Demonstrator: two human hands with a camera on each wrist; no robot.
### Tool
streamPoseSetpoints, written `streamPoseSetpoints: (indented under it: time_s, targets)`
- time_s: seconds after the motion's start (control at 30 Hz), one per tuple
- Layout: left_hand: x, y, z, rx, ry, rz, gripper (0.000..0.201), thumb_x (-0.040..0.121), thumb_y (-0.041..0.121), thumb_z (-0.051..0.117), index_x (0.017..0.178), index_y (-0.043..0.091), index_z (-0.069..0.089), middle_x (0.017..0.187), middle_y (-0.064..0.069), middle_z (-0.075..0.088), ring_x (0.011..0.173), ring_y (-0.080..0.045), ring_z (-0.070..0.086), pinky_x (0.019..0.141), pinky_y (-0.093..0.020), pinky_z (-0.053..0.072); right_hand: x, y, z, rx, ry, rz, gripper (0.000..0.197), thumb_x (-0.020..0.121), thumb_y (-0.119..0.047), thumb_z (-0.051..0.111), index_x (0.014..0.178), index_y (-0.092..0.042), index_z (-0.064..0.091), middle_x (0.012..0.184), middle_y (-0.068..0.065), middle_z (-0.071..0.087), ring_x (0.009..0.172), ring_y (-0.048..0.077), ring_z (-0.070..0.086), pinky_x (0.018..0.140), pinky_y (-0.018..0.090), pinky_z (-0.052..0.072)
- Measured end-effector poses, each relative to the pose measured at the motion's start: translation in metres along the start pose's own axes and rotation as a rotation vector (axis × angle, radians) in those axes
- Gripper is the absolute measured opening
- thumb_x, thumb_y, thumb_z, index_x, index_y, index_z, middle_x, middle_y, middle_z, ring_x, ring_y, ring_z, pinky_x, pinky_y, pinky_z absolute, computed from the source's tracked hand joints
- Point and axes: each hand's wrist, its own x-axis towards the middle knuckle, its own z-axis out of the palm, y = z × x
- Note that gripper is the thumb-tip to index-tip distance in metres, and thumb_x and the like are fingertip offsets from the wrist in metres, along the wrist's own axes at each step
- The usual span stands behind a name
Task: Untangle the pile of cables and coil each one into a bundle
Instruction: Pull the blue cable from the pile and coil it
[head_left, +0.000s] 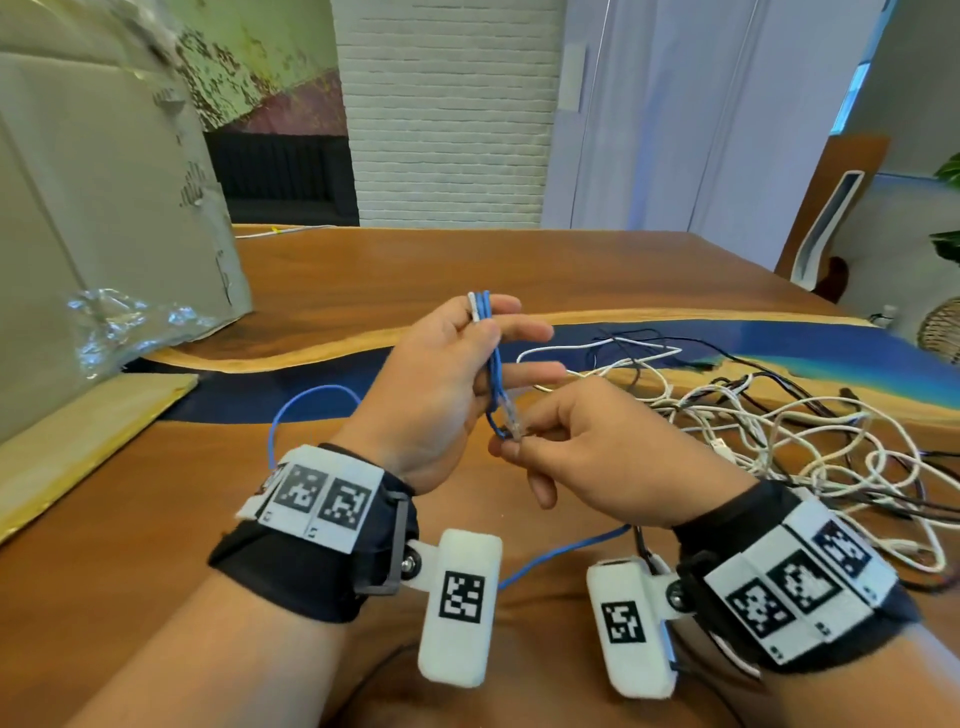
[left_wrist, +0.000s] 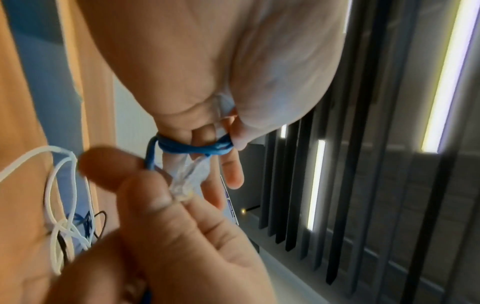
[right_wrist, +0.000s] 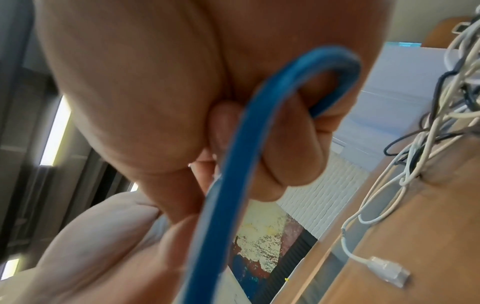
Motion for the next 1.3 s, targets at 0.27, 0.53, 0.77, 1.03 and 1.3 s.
streamPoseSetpoints:
  time_s: [0.27, 0.53, 0.77, 1.03, 1.3]
  targets:
    - [0.004, 0.002, -0.005, -0.011, 0.112, 0.097, 0.022, 0.111, 0.009, 0.030, 0.118, 0.013, 0.051, 0.106, -0.003, 0.074, 0.107, -0.028, 0.073, 0.102, -0.045, 0.051, 0.000, 0.002, 0.009, 0.297, -0.194, 0.041, 0.030, 0.106, -0.030, 0.053, 0.110, -0.008, 0.074, 0.056, -0.001, 0.058, 0.041, 0.015, 0.046, 0.046, 0.027, 0.043]
    - [0.000, -0.001, -0.004, 0.567, -0.046, 0.108, 0.024, 0.108, 0.006, 0.038, 0.122, 0.012, 0.057, 0.078, -0.002, 0.067, 0.064, -0.019, 0.062, 0.059, -0.036, 0.051, 0.001, 0.005, -0.004, 0.679, 0.029, 0.032, 0.025, 0.100, -0.014, 0.060, 0.084, 0.004, 0.067, 0.049, 0.001, 0.044, 0.039, 0.015, 0.042, 0.040, 0.030, 0.047]
    - [0.000, 0.000, -0.007, 0.856, -0.133, 0.063, 0.033, 0.098, 0.028, 0.045, 0.072, 0.026, 0.066, 0.058, 0.003, 0.041, 0.057, -0.017, 0.036, 0.058, -0.043, 0.034, -0.002, -0.004, -0.008, 0.987, 0.069, 0.122, 0.031, 0.088, -0.022, 0.062, 0.062, -0.012, 0.050, 0.050, -0.001, 0.018, 0.037, 0.016, 0.032, 0.065, 0.042, 0.060]
    - [-0.008, 0.012, -0.015, 0.202, -0.243, -0.177, 0.046, 0.103, 0.033, 0.041, 0.077, 0.009, 0.070, 0.051, 0.004, 0.015, 0.041, -0.013, 0.011, 0.045, -0.027, 0.024, 0.003, 0.013, -0.018, 0.914, 0.281, 0.100, 0.020, 0.095, -0.024, 0.061, 0.085, -0.008, 0.065, 0.061, 0.001, 0.028, 0.042, 0.007, 0.018, 0.038, 0.020, 0.011]
    - [0.003, 0.011, -0.008, -0.368, -0.039, -0.003, 0.034, 0.108, 0.018, 0.032, 0.125, -0.002, 0.055, 0.066, 0.001, 0.050, 0.053, -0.012, 0.055, 0.077, -0.030, 0.058, 0.008, 0.008, 0.006, 0.381, 0.145, 0.082, 0.027, 0.108, -0.017, 0.048, 0.115, -0.023, 0.074, 0.059, 0.001, 0.053, 0.036, 0.003, 0.033, 0.038, 0.015, 0.028]
